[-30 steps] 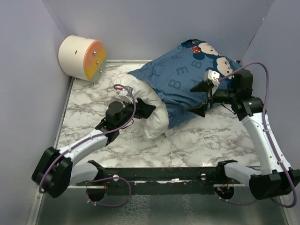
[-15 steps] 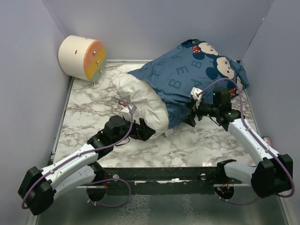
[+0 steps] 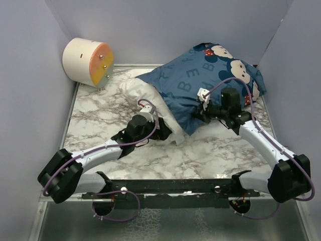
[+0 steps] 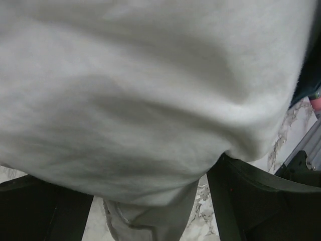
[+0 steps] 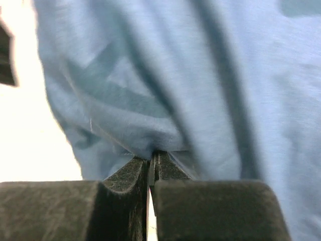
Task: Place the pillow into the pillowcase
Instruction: Stuff the pillow into the pillowcase.
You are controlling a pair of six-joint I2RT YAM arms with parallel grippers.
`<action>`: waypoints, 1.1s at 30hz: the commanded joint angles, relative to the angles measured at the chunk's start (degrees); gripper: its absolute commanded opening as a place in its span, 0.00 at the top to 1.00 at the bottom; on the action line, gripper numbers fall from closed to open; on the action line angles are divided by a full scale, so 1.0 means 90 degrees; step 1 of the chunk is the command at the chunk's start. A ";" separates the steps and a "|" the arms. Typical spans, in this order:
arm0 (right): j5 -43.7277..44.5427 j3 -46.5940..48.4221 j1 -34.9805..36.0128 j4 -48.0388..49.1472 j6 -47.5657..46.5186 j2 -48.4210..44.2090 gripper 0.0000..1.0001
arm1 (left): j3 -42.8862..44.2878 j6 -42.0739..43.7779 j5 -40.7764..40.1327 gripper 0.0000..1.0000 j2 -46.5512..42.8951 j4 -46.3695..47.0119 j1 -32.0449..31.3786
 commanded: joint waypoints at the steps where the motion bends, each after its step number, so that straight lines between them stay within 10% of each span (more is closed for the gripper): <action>1: -0.3168 0.0669 0.0056 -0.1232 -0.1212 -0.0468 0.99 | 0.0488 0.0365 -0.0394 0.21 0.0160 0.0471 -0.0019; 14: -0.4144 0.5046 0.1344 -0.2002 0.0508 0.1667 0.99 | 0.1905 0.1151 0.0296 0.88 0.0697 0.1125 0.0006; 19: -0.4691 0.7235 0.1463 -0.1934 0.1367 0.2413 0.99 | 0.2587 0.1152 0.0448 0.92 0.0814 0.1341 0.0063; 33: -0.3984 0.7555 0.1270 -0.1772 0.1984 0.1321 0.99 | 0.1777 -0.1680 0.1829 0.93 -0.0786 0.2162 0.0332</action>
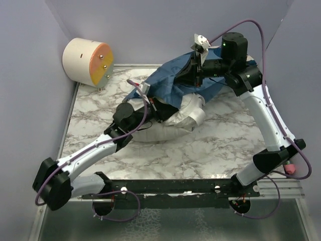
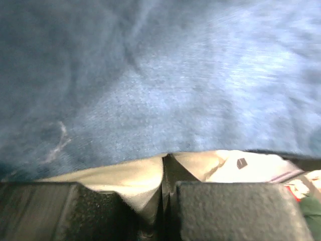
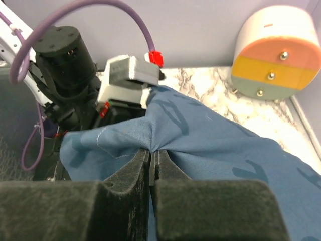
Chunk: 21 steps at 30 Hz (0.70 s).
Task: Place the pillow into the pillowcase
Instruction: Stuff the pillow into the pillowcase.
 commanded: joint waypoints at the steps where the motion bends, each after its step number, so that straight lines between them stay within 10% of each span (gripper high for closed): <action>1: -0.1171 0.0568 0.0327 0.1145 0.0808 -0.0830 0.99 | 0.0119 -0.0855 0.0002 0.92 -0.0695 0.0589 0.0074; 9: -0.0158 -0.1416 0.0327 0.0910 0.0216 0.0140 0.94 | -0.1874 -0.3200 -0.0486 0.92 -0.0314 0.2082 0.1389; 18: -0.0330 -0.1465 -0.0175 0.0423 -0.0390 -0.0424 0.17 | -0.2163 -0.3545 -0.0879 0.93 0.0039 0.1278 0.3148; 21: -0.0802 -0.1913 -0.0939 0.0737 -0.0246 -0.0989 0.10 | -0.1978 -0.3625 -0.0799 0.94 0.0411 0.1108 0.3543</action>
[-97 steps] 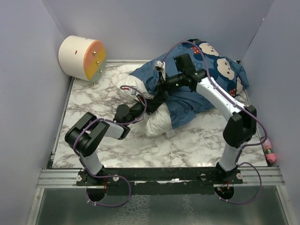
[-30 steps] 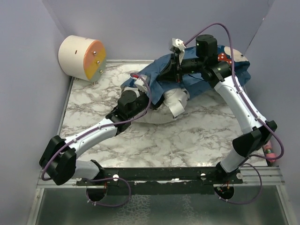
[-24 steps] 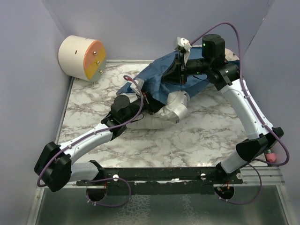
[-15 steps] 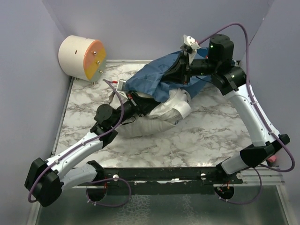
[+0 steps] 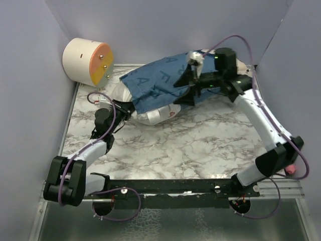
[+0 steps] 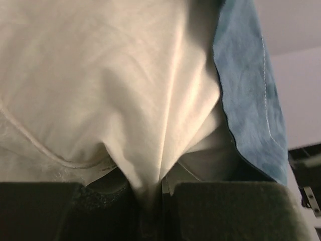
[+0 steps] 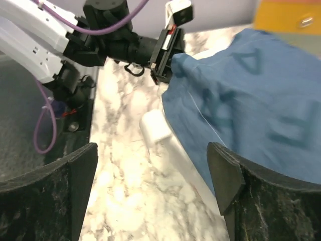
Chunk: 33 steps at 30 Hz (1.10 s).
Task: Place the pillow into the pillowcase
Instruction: Stuff the pillow into the pillowcase.
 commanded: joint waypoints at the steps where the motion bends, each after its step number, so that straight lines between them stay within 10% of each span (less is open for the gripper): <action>1: -0.0749 -0.0518 -0.1147 0.0551 -0.0028 -0.1277 0.10 | 0.0282 -0.0341 -0.0378 0.94 0.0543 -0.0149 0.0561; 15: 0.2447 -0.4547 -0.1570 0.2660 -0.5263 -0.2825 0.00 | 0.0764 -0.0512 0.0577 0.94 0.1723 0.0469 0.0804; 22: 0.3936 -0.4676 -0.1409 0.4947 -0.5238 -0.2184 0.00 | 0.0787 -0.0275 0.0664 0.94 0.1618 0.0233 0.0804; 33: 0.4946 -0.4512 -0.1169 0.5191 -0.5713 -0.1151 0.15 | 0.1306 0.0591 0.1144 0.94 0.1421 -0.0538 0.0804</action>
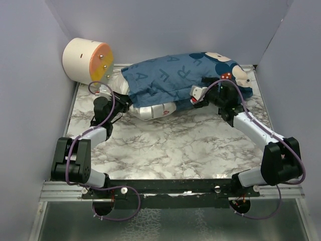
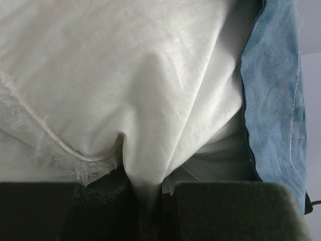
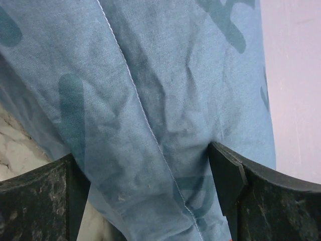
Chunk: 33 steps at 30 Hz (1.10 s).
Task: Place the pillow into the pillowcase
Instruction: Stuff the pillow into the pillowcase.
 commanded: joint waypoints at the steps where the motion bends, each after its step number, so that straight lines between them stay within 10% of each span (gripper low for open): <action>1: 0.0546 0.0192 0.0013 0.0392 -0.0053 0.0071 0.29 | 0.0276 0.0549 0.0239 0.94 -0.0148 -0.0558 0.0012; 5: 0.0598 0.0707 0.0013 -0.0215 0.0382 -0.0016 0.89 | 0.0562 0.0917 0.0629 0.95 -0.0201 -0.0841 0.0012; 7: 0.0343 0.1123 0.0006 -0.0868 0.0882 -0.0323 0.99 | 0.0784 0.1422 0.0877 0.96 -0.0358 -0.1290 0.0005; 19: -0.1886 0.4269 0.0002 -0.5153 0.1838 -0.1567 0.99 | 0.1958 0.4076 0.1309 0.98 -0.2567 -0.5105 -0.0950; 25: -0.1200 0.4489 0.0002 -0.4990 0.2239 -0.0821 0.97 | 0.1739 0.3929 0.1075 0.98 -0.3015 -0.5616 -0.1408; 33: 0.0313 0.4524 0.0004 -0.4496 0.3320 0.1040 0.70 | 0.0809 0.3715 0.1023 0.97 -0.2001 -0.4826 -0.1404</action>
